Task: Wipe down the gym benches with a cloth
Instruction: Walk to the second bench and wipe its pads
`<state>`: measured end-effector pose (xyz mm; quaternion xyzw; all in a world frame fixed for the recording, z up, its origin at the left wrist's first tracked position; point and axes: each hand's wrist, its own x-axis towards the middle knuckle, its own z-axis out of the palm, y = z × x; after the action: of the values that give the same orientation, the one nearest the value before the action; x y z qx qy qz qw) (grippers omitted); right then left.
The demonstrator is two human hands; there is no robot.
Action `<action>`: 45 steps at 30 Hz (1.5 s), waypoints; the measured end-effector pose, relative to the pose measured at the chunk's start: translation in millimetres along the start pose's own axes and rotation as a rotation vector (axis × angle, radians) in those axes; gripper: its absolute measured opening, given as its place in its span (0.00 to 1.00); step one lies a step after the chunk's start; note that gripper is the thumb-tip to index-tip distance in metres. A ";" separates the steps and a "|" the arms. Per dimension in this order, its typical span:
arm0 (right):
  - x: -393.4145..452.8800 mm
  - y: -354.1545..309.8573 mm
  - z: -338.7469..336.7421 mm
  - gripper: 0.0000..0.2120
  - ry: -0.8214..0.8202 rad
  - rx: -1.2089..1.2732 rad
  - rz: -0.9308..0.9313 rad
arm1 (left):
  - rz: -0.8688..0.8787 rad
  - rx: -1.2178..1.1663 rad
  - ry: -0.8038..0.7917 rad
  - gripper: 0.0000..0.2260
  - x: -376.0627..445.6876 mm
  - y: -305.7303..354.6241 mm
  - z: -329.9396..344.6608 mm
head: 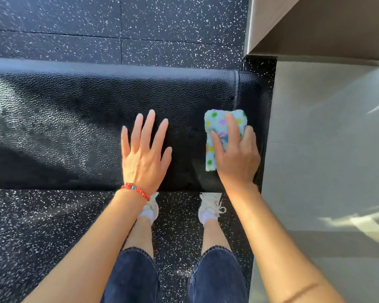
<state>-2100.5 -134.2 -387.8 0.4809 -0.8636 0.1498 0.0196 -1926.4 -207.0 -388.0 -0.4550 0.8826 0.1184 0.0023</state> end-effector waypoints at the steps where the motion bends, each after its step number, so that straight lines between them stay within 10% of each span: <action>1: 17.0 -3.8 4.5 0.18 0.025 -0.036 0.009 | 0.031 0.006 -0.002 0.24 1.0 -4.7 -0.6; 32: 65.1 -84.1 25.5 0.19 0.043 -0.024 0.415 | 0.030 -0.006 -0.026 0.25 -4.2 -88.2 -22.5; 41: 58.4 -134.9 43.3 0.17 0.024 -0.055 -0.055 | -0.010 0.012 0.020 0.25 -17.1 -105.8 -25.9; 45: 54.4 -72.6 26.0 0.17 0.077 -0.128 0.087 | -0.008 0.035 0.012 0.25 -16.8 -106.6 -23.3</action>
<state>-2066.2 -222.1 -385.6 0.4347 -0.8901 0.1132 0.0770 -1828.4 -257.9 -385.5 -0.4589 0.8828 0.1002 0.0052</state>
